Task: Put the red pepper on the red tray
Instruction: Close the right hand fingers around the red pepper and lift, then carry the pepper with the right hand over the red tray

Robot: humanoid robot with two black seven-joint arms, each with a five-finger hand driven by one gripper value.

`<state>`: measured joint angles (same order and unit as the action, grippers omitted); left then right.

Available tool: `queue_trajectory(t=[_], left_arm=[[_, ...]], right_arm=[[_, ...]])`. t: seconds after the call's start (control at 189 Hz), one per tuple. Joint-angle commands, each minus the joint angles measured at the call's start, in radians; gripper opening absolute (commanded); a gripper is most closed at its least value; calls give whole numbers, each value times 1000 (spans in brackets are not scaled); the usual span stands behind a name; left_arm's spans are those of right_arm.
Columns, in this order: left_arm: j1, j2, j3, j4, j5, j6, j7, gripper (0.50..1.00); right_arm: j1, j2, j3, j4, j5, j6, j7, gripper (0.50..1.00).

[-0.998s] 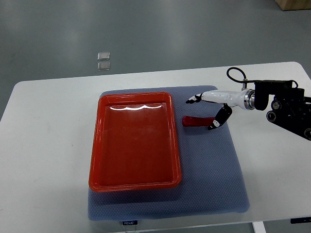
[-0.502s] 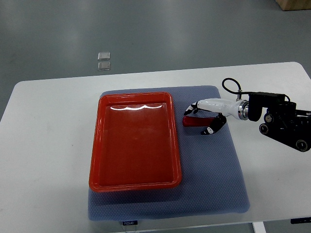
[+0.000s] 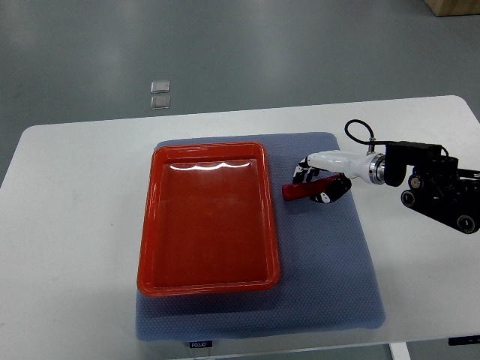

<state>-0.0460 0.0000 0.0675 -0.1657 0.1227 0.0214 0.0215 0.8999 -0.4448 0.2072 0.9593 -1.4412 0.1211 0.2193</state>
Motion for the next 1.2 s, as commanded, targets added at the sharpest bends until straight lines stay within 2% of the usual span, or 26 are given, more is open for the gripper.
queue_trajectory(t=[0.0, 0.306, 0.681, 0.93, 0.935, 0.988, 1.194], left_arm=[[0, 0, 0, 0, 0, 0, 0, 1000], [0, 0, 0, 0, 0, 0, 0, 1000], [0, 0, 0, 0, 0, 0, 0, 1000], [0, 0, 0, 0, 0, 0, 0, 1000], [0, 0, 0, 0, 0, 0, 0, 1000], [0, 0, 0, 0, 0, 0, 0, 1000], [0, 0, 0, 0, 0, 0, 0, 1000]], right_arm=[[1, 0, 0, -1, -1, 0, 0, 621], [13, -15, 6, -1, 7, 2, 6, 588], [146, 2, 9, 13, 31, 31, 31, 582], [182, 80, 8, 62, 31, 45, 60, 588], [198, 119, 2, 64, 33, 46, 60, 590], [206, 164, 0, 64, 28, 49, 60, 594], [211, 262, -43, 49, -7, 63, 49, 596]])
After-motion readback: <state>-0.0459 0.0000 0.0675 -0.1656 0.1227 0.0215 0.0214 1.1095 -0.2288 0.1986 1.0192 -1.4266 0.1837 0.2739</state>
